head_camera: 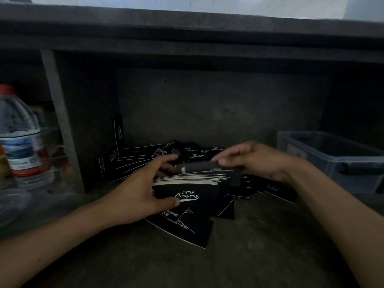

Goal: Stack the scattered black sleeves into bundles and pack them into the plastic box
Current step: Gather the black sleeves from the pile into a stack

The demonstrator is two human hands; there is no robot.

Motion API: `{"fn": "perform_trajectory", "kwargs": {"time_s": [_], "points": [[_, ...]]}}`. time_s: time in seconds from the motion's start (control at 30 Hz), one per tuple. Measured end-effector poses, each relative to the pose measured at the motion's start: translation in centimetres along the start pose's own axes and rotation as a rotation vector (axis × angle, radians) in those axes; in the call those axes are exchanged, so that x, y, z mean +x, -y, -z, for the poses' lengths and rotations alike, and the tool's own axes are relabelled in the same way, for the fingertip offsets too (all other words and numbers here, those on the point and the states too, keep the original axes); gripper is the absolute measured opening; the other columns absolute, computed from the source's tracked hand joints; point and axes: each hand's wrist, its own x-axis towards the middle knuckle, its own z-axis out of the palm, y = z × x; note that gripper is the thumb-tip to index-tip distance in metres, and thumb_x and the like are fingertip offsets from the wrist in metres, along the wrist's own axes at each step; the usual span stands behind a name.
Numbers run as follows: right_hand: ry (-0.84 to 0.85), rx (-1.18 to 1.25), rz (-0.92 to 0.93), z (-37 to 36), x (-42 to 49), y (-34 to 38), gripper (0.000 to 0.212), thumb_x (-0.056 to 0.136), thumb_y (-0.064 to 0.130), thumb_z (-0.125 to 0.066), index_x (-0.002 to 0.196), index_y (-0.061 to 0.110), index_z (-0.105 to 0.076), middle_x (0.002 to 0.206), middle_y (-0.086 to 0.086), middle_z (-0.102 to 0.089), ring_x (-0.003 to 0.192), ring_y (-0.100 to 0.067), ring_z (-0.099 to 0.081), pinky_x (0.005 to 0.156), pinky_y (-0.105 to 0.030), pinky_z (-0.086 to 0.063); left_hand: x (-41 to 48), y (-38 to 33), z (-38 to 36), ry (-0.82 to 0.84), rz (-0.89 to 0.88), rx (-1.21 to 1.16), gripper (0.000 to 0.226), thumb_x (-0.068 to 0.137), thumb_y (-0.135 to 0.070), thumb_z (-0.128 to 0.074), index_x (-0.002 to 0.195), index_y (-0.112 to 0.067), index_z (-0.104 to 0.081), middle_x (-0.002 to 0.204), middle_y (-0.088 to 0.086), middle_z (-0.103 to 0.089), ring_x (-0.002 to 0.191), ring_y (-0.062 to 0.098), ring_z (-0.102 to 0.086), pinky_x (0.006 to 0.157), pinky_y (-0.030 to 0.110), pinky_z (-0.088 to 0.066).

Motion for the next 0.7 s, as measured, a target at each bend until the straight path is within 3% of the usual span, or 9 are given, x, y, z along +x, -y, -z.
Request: {"fn": "perform_trajectory", "kwargs": {"time_s": [0.07, 0.13, 0.2, 0.27, 0.37, 0.43, 0.5, 0.6, 0.7], "points": [[0.004, 0.037, 0.004, -0.9, 0.5, 0.0, 0.022, 0.097, 0.022, -0.058, 0.113, 0.014, -0.071, 0.108, -0.003, -0.075, 0.1, -0.014, -0.071, 0.079, -0.024, -0.054, 0.0, -0.1, 0.0, 0.004, -0.012, -0.004, 0.081, 0.075, -0.032, -0.086, 0.14, -0.046, -0.04, 0.125, -0.023, -0.06, 0.115, -0.001, -0.061, 0.094, 0.029, -0.056], [-0.289, -0.018, 0.037, -1.2, 1.5, -0.8, 0.023, 0.098, 0.028, -0.058, 0.108, 0.013, -0.072, 0.105, -0.004, -0.076, 0.089, -0.014, -0.071, 0.075, -0.022, -0.05, 0.0, -0.4, -0.1, 0.016, -0.029, -0.004, 0.064, 0.078, -0.026, -0.084, 0.13, -0.044, -0.053, 0.117, -0.021, -0.066, 0.107, -0.001, -0.066, 0.092, 0.024, -0.055], [-0.575, -0.445, 0.006, -0.6, 2.5, -2.1, 0.029, 0.089, 0.042, -0.068, 0.106, 0.019, -0.074, 0.105, 0.001, -0.074, 0.09, -0.012, -0.067, 0.078, -0.023, -0.05, 0.1, -0.5, -0.1, 0.027, -0.042, -0.005, 0.05, 0.08, -0.024, -0.083, 0.122, -0.038, -0.06, 0.111, -0.019, -0.071, 0.102, 0.0, -0.068, 0.09, 0.024, -0.056], [-0.576, -0.619, -0.149, -0.3, 2.8, -3.4, 0.043, 0.076, 0.052, -0.079, 0.107, 0.024, -0.073, 0.103, 0.004, -0.072, 0.097, -0.013, -0.066, 0.088, -0.028, -0.052, 0.1, -0.5, -0.1, 0.035, -0.043, -0.007, 0.046, 0.08, -0.024, -0.083, 0.119, -0.036, -0.062, 0.109, -0.018, -0.072, 0.1, 0.001, -0.069, 0.089, 0.026, -0.056], [-0.571, -0.427, -0.196, 0.6, 2.8, -3.9, 0.03, 0.068, 0.038, -0.089, 0.09, 0.024, -0.074, 0.091, 0.003, -0.072, 0.09, -0.013, -0.067, 0.084, -0.025, -0.051, 0.0, -0.6, 0.0, 0.034, -0.049, -0.02, 0.045, 0.08, -0.024, -0.082, 0.119, -0.036, -0.063, 0.109, -0.017, -0.072, 0.1, 0.002, -0.069, 0.089, 0.025, -0.056], [-0.656, -0.267, -0.075, 1.2, 2.7, -3.4, 0.019, 0.071, 0.017, -0.087, 0.081, 0.022, -0.071, 0.086, -0.001, -0.073, 0.079, -0.013, -0.066, 0.074, -0.021, -0.051, 0.0, -0.5, -0.1, 0.028, -0.058, -0.016, 0.045, 0.08, -0.023, -0.083, 0.119, -0.036, -0.063, 0.109, -0.017, -0.072, 0.1, 0.002, -0.069, 0.09, 0.027, -0.056], [-0.701, 0.015, 0.073, 1.0, 2.3, -2.4, 0.016, 0.076, 0.002, -0.081, 0.086, 0.012, -0.073, 0.089, -0.009, -0.073, 0.072, -0.014, -0.065, 0.067, -0.016, -0.053, 0.1, -0.4, -0.1, 0.022, -0.061, -0.01, 0.047, 0.079, -0.024, -0.083, 0.119, -0.036, -0.063, 0.109, -0.018, -0.072, 0.1, 0.002, -0.069, 0.09, 0.027, -0.056], [-0.525, 0.199, 0.182, 0.9, 1.4, -1.1, 0.02, 0.077, 0.005, -0.079, 0.094, 0.013, -0.076, 0.098, -0.011, -0.076, 0.088, -0.022, -0.071, 0.085, -0.031, -0.057, 0.1, -0.3, -0.1, -0.003, -0.059, 0.025, 0.056, 0.076, -0.029, -0.085, 0.124, -0.04, -0.058, 0.114, -0.021, -0.068, 0.104, -0.001, -0.066, 0.091, 0.025, -0.056], [-0.069, 0.044, 0.079, 0.3, 0.6, -0.6, 0.019, 0.086, 0.014, -0.072, 0.105, 0.017, -0.076, 0.108, -0.004, -0.075, 0.106, -0.019, -0.069, 0.092, -0.034, -0.055, 0.1, 0.1, -0.1, -0.042, -0.027, 0.043, 0.078, 0.071, -0.037, -0.087, 0.136, -0.043, -0.044, 0.124, -0.023, -0.058, 0.115, -0.003, -0.058, 0.097, 0.028, -0.053]]}}
